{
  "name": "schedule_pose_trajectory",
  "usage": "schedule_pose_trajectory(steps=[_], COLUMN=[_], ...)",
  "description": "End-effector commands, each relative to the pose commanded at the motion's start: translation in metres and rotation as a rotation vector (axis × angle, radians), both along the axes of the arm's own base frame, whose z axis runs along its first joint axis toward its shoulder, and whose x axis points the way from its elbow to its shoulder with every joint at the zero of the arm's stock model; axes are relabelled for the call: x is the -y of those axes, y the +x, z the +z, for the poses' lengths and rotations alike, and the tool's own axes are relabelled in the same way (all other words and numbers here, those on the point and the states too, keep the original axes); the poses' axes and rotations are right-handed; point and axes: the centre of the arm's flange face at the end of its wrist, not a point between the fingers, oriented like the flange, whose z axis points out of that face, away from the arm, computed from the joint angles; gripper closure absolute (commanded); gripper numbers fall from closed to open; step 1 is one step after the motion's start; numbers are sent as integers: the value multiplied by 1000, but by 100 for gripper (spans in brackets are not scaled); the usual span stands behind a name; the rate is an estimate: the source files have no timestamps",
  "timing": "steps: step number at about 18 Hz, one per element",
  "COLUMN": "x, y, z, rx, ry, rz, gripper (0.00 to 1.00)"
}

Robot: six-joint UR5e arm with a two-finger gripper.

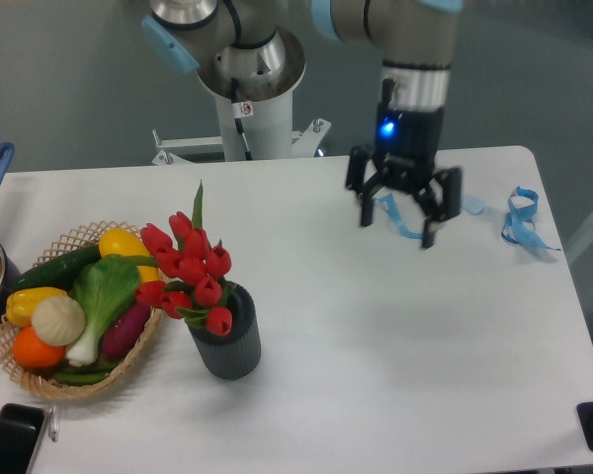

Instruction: Insert the flowers into the vase

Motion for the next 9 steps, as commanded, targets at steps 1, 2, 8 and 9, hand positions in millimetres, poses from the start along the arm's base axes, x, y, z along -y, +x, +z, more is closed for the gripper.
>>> schedule_pose_trajectory(steps=[1,2,8,9], x=[3,13,56,57], y=[-1,-4,-8,-7], z=[9,20,36,34], rx=[10,14,26,29], ry=[-27,-60,-194,-193], rz=[-28,-43,-115,-115], gripper=[0,0,0,0])
